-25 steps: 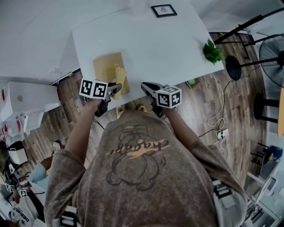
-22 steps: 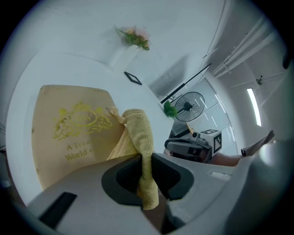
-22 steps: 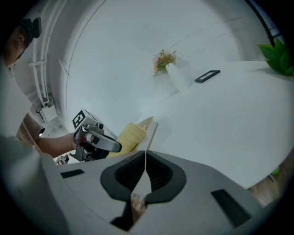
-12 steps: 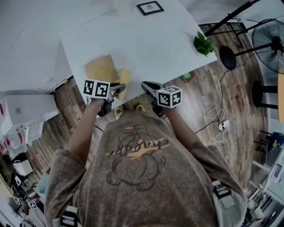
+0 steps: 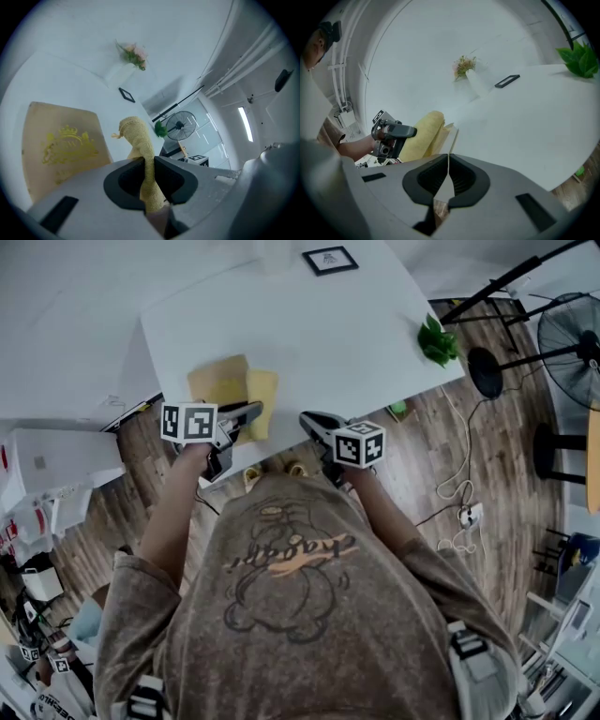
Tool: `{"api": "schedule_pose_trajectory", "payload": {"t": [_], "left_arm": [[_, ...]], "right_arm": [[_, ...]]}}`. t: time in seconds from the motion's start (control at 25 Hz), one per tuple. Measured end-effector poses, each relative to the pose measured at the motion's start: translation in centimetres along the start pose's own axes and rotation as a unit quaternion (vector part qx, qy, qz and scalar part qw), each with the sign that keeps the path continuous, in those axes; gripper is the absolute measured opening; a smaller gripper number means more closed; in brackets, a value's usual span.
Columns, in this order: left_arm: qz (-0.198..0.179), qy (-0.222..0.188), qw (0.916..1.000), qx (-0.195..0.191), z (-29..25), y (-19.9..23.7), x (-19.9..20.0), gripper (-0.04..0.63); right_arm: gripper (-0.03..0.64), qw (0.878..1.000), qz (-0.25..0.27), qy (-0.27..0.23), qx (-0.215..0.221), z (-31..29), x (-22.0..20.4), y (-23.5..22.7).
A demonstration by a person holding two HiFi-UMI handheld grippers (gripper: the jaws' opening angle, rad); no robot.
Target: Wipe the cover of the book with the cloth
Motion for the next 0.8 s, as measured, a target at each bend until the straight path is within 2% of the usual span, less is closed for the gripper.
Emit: {"api": "schedule_pose_trajectory", "payload": {"t": [0.2, 0.44, 0.64, 0.8], "left_arm": [[0.031, -0.057, 0.9967, 0.048, 4.7, 2.6, 1.0, 0.052], [0.071, -0.123, 0.9837, 0.111, 11.5, 6.4, 0.8, 0.052], [0.091, -0.152, 0.9716, 0.157, 16.0, 9.0, -0.3, 0.052], [0.107, -0.164, 0.9646, 0.177, 17.4, 10.0, -1.1, 0.052]], "right_arm": [[0.011, 1.000, 0.005, 0.018, 0.019, -1.8, 0.0, 1.0], [0.011, 0.998, 0.021, 0.044, 0.037, -4.5, 0.3, 2.4], [0.011, 0.996, 0.034, 0.066, 0.050, -6.4, 0.2, 3.4], [0.011, 0.995, 0.041, 0.077, 0.054, -7.2, 0.2, 3.8]]}}
Point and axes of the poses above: the fingertips, and each gripper's own axes: z backward along the fingers, y to its left, x out of its top, the point moved 5 cm from there along z, backward along the fingers, and after that the axes turned 9 degrees about -z, right-handed, at the moved point
